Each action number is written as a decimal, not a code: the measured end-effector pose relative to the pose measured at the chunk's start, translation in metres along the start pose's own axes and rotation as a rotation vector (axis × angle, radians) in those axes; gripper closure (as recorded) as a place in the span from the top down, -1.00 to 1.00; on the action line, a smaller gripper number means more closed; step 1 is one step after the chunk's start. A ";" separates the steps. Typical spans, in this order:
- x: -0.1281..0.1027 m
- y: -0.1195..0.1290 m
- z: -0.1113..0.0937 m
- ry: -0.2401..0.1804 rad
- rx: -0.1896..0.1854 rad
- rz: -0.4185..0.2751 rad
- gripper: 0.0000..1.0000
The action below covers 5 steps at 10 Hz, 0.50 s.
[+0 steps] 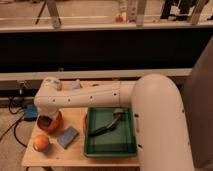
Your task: Place eraser in red bowl
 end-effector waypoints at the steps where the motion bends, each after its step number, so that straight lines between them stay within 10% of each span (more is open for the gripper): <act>1: 0.000 0.001 0.001 0.000 0.003 0.000 -1.00; 5: 0.000 0.000 0.007 -0.003 0.015 -0.006 -1.00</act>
